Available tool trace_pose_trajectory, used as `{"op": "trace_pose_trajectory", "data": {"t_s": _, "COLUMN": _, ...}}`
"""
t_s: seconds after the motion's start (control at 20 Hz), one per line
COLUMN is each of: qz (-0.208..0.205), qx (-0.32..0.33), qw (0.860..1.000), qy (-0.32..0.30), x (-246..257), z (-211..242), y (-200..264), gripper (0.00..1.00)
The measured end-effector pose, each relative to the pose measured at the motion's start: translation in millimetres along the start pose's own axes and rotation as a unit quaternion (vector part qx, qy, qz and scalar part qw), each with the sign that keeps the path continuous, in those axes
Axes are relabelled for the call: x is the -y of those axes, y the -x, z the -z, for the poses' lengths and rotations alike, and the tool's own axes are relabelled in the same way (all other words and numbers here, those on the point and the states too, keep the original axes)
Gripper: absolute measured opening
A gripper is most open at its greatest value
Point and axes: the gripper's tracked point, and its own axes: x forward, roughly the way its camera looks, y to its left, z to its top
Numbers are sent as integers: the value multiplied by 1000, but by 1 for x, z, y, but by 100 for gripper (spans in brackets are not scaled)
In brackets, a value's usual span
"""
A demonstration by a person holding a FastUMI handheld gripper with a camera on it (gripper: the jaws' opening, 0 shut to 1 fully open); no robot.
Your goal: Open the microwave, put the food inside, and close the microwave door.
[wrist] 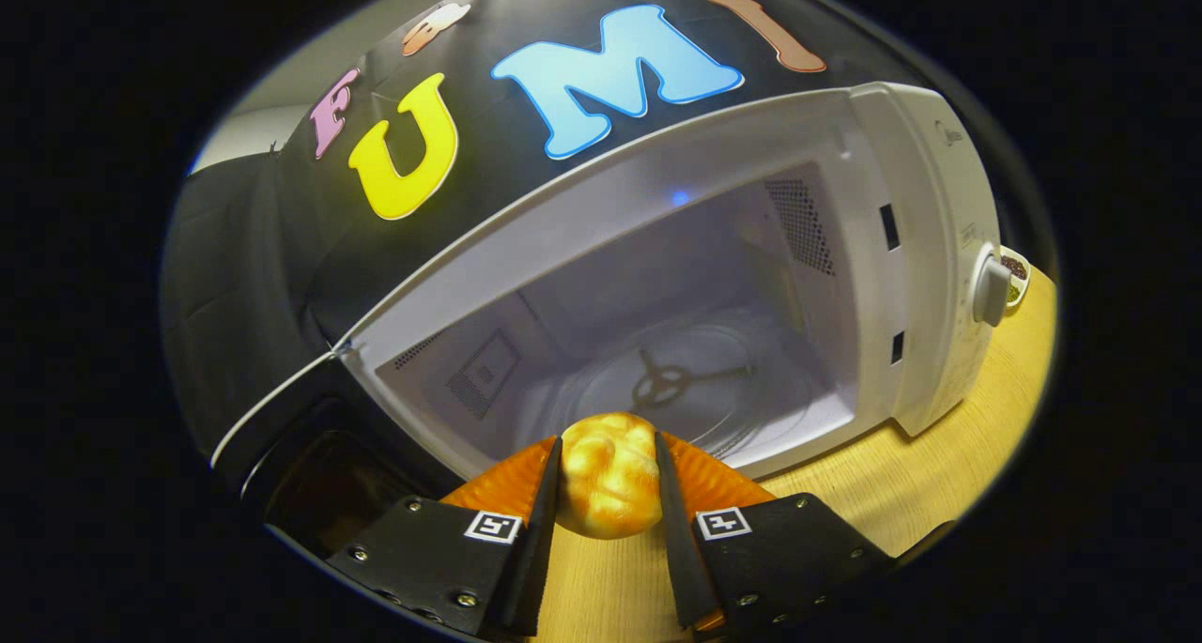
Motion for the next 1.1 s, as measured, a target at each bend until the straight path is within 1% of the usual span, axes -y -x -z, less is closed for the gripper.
{"op": "trace_pose_trajectory", "data": {"t_s": 0.15, "qz": 24, "qx": 7, "qw": 1000, "qy": 5, "x": 11, "z": 11, "y": -26, "gripper": 53}}
{"op": "trace_pose_trajectory", "data": {"t_s": 0.2, "qz": 28, "qx": 6, "qw": 1000, "qy": 5, "x": 13, "z": 13, "y": -30, "gripper": 57}}
{"op": "trace_pose_trajectory", "data": {"t_s": 0.35, "qz": 44, "qx": 21, "qw": 999, "qy": 19, "x": 15, "z": 11, "y": -37, "gripper": 57}}
{"op": "trace_pose_trajectory", "data": {"t_s": 0.4, "qz": 54, "qx": 29, "qw": 998, "qy": 25, "x": 18, "z": 8, "y": -38, "gripper": 61}}
{"op": "trace_pose_trajectory", "data": {"t_s": 0.45, "qz": 63, "qx": 32, "qw": 997, "qy": 27, "x": 20, "z": 8, "y": -39, "gripper": 61}}
{"op": "trace_pose_trajectory", "data": {"t_s": 0.55, "qz": 67, "qx": 32, "qw": 997, "qy": 23, "x": 20, "z": 7, "y": -40, "gripper": 67}}
{"op": "trace_pose_trajectory", "data": {"t_s": 0.6, "qz": 70, "qx": 34, "qw": 997, "qy": 22, "x": 20, "z": 6, "y": -40, "gripper": 76}}
{"op": "trace_pose_trajectory", "data": {"t_s": 0.65, "qz": 73, "qx": 36, "qw": 996, "qy": 21, "x": 20, "z": 3, "y": -36, "gripper": 80}}
{"op": "trace_pose_trajectory", "data": {"t_s": 0.7, "qz": 69, "qx": 42, "qw": 996, "qy": 22, "x": 19, "z": -2, "y": -39, "gripper": 96}}
{"op": "trace_pose_trajectory", "data": {"t_s": 0.75, "qz": 69, "qx": 47, "qw": 996, "qy": 24, "x": 16, "z": -6, "y": -30, "gripper": 97}}
{"op": "trace_pose_trajectory", "data": {"t_s": 0.9, "qz": 58, "qx": 58, "qw": 996, "qy": 39, "x": 4, "z": -20, "y": -10, "gripper": 97}}
{"op": "trace_pose_trajectory", "data": {"t_s": 1.1, "qz": 28, "qx": 72, "qw": 994, "qy": 73, "x": -22, "z": -37, "y": 47, "gripper": 97}}
